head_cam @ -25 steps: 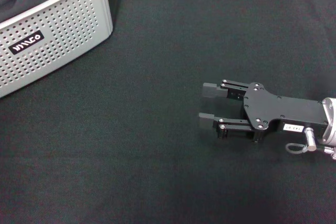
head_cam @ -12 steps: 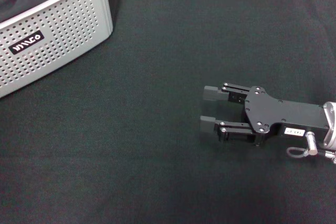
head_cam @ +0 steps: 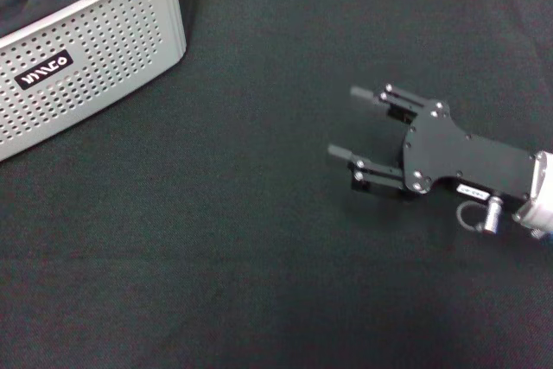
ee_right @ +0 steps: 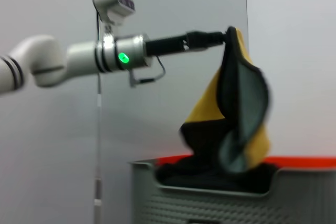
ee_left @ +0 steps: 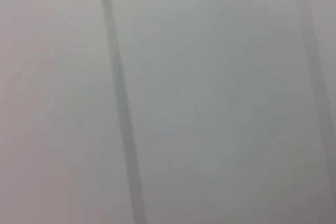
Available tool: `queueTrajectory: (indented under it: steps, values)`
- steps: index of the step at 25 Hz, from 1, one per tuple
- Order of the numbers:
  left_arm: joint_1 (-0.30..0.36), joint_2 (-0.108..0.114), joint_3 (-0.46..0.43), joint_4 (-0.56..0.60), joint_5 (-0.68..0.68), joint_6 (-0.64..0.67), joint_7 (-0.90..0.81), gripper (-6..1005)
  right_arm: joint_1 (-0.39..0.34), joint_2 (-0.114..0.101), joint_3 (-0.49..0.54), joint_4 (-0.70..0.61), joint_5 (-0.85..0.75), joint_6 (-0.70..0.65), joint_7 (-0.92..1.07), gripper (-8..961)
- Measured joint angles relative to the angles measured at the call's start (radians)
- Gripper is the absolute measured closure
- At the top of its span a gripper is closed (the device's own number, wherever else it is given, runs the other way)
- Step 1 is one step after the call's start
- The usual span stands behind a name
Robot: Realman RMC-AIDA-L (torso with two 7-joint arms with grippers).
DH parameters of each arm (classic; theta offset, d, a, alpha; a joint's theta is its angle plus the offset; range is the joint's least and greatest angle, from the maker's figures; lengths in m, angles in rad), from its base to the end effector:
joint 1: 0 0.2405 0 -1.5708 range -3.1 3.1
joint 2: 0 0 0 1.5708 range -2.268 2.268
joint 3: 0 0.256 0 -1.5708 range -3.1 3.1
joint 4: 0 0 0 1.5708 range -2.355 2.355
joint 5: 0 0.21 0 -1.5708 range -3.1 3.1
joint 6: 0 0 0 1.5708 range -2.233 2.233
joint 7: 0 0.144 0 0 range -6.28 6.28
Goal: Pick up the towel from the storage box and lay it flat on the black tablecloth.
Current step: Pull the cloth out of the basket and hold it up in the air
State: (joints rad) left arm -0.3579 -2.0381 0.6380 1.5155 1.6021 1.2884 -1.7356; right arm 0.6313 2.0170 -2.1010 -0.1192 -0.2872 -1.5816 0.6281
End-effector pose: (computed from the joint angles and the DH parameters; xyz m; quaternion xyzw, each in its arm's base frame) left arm -0.1881 0.3476 0.2224 -0.8119 -0.0845 -0.3194 0.4813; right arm 0.2141 0.3040 -0.0578 -0.8935 0.0420 0.4227 0.1454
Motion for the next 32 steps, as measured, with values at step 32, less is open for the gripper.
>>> queueTrajectory:
  steps: [32]
  values:
    - [0.019,-0.052,0.212,0.048,-0.088,0.209,-0.068,984,-0.110,0.007,0.142,-0.434,-0.003,0.069,-0.224,227]
